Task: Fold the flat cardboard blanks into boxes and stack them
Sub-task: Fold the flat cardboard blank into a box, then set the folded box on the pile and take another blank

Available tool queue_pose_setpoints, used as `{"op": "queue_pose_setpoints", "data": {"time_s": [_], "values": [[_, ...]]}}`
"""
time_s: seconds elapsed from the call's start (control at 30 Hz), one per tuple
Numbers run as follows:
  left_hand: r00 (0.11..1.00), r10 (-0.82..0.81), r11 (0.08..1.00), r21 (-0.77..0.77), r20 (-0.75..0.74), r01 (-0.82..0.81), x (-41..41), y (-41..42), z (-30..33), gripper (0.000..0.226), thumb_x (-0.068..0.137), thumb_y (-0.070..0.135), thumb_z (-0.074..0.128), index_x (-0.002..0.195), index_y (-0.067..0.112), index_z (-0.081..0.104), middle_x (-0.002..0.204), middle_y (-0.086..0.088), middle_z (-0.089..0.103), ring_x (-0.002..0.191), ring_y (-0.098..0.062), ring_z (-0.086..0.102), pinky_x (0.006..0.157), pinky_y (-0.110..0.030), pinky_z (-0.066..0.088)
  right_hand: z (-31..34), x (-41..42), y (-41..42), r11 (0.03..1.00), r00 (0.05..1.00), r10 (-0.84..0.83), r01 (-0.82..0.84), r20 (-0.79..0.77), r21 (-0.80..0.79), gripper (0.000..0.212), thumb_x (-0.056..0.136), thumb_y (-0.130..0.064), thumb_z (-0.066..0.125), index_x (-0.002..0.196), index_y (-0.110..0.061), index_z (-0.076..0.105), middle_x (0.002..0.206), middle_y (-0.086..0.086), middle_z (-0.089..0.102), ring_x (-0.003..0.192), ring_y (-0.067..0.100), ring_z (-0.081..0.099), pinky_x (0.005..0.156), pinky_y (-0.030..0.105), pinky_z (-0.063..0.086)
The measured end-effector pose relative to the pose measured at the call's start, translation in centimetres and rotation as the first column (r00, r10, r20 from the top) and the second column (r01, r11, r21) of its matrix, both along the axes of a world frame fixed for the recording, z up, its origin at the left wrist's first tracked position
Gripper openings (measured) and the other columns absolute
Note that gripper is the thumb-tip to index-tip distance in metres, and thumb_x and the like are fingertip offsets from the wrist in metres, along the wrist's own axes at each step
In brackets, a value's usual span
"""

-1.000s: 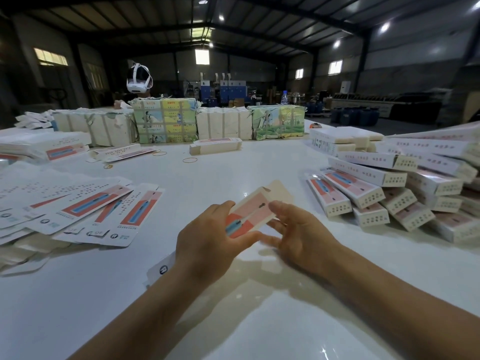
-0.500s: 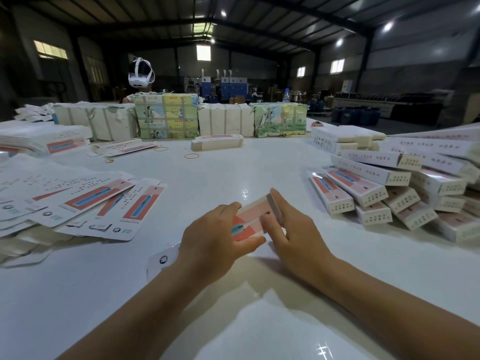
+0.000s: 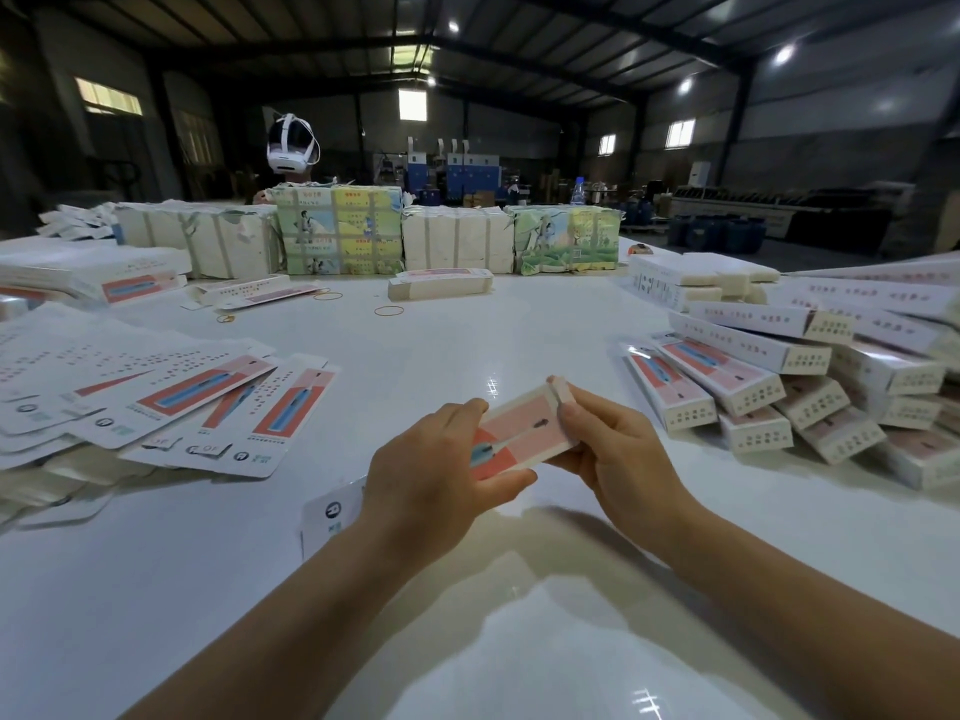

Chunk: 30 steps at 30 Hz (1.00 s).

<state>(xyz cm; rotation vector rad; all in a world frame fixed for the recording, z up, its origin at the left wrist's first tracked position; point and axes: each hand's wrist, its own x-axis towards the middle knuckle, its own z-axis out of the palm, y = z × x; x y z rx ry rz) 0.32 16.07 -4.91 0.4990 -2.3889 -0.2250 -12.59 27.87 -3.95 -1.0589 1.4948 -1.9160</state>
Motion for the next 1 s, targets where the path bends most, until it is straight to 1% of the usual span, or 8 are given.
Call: {"op": "queue_pose_setpoints", "data": {"time_s": [0.07,0.17,0.37,0.43,0.57,0.8,0.93,1.0], "values": [[0.999,-0.024,1.0,-0.002,-0.031,0.024,0.1,0.1,0.0,0.079,0.071,0.072,0.044,0.136,0.026,0.042,0.124,0.008,0.057,0.097,-0.011,0.059,0.079,-0.024,0.049,0.0,0.0,0.1,1.0,1.0,0.014,-0.015,-0.025,-0.017,0.042,0.1,-0.02,0.041,0.088,-0.042,0.076,0.093,0.0,0.074,0.096,0.017,0.069,0.078,0.027,0.056],[0.998,-0.033,0.999,-0.016,-0.05,0.033,0.2,0.3,0.1,0.081,0.069,0.072,0.039,0.134,0.025,0.044,0.123,0.006,0.059,0.096,-0.012,0.06,0.077,-0.023,0.049,0.3,0.1,0.2,0.998,0.999,0.045,-0.046,-0.02,-0.035,0.046,0.101,-0.018,0.039,0.089,-0.044,0.075,0.094,0.0,0.074,0.096,0.016,0.069,0.075,0.024,0.056],[0.997,-0.028,0.998,-0.058,-0.071,0.024,0.4,0.5,0.5,0.077,0.073,0.07,0.046,0.131,0.019,0.05,0.117,0.001,0.063,0.092,-0.016,0.063,0.075,-0.026,0.05,0.0,-0.2,0.2,1.0,1.0,0.01,-0.011,-0.013,-0.028,0.036,0.1,-0.008,0.038,0.102,-0.031,0.066,0.092,-0.003,0.075,0.093,0.015,0.069,0.074,0.025,0.057],[0.996,-0.02,0.994,-0.104,-0.081,0.012,0.4,0.8,0.6,0.072,0.075,0.065,0.055,0.125,0.014,0.057,0.108,-0.003,0.067,0.083,-0.019,0.065,0.068,-0.031,0.054,0.1,-0.1,0.3,0.999,0.999,-0.02,0.019,-0.03,-0.032,0.038,0.1,-0.007,0.038,0.1,-0.032,0.066,0.092,-0.006,0.075,0.093,0.013,0.069,0.076,0.025,0.057],[0.996,-0.018,0.979,-0.203,-0.083,0.0,0.3,1.1,0.8,0.069,0.068,0.06,0.062,0.109,0.004,0.066,0.09,-0.009,0.071,0.066,-0.022,0.067,0.052,-0.031,0.055,0.2,0.0,0.4,0.997,0.996,-0.067,0.065,-0.059,-0.041,0.053,0.095,0.002,0.036,0.085,-0.034,0.073,0.09,-0.008,0.074,0.089,0.014,0.07,0.069,0.022,0.056],[0.999,-0.004,0.953,-0.301,-0.049,-0.011,0.3,0.8,0.7,0.068,0.067,0.058,0.06,0.107,0.003,0.066,0.089,-0.01,0.071,0.066,-0.024,0.067,0.055,-0.03,0.055,0.1,-0.6,0.4,0.994,0.993,-0.107,0.106,-0.053,-0.006,0.045,0.09,0.007,0.036,0.097,-0.02,0.071,0.091,-0.018,0.073,0.085,0.015,0.07,0.069,0.026,0.056],[0.999,-0.013,0.959,-0.284,-0.052,-0.003,0.2,1.1,0.6,0.067,0.063,0.053,0.075,0.105,0.002,0.066,0.088,-0.011,0.071,0.065,-0.025,0.066,0.052,-0.031,0.056,0.2,-0.1,0.7,0.985,0.961,-0.166,0.171,-0.223,0.003,0.05,0.092,0.004,0.037,0.095,-0.034,0.069,0.107,-0.014,0.069,0.096,0.014,0.067,0.08,0.028,0.057],[0.998,-0.015,0.964,-0.267,-0.056,-0.001,0.1,1.3,0.6,0.068,0.06,0.05,0.079,0.105,0.001,0.067,0.087,-0.01,0.071,0.064,-0.025,0.066,0.051,-0.031,0.057,0.1,0.2,0.8,0.973,0.908,-0.21,0.229,-0.363,0.007,0.042,0.097,-0.002,0.036,0.118,-0.026,0.064,0.12,-0.004,0.065,0.106,0.015,0.062,0.09,0.032,0.053]]}}
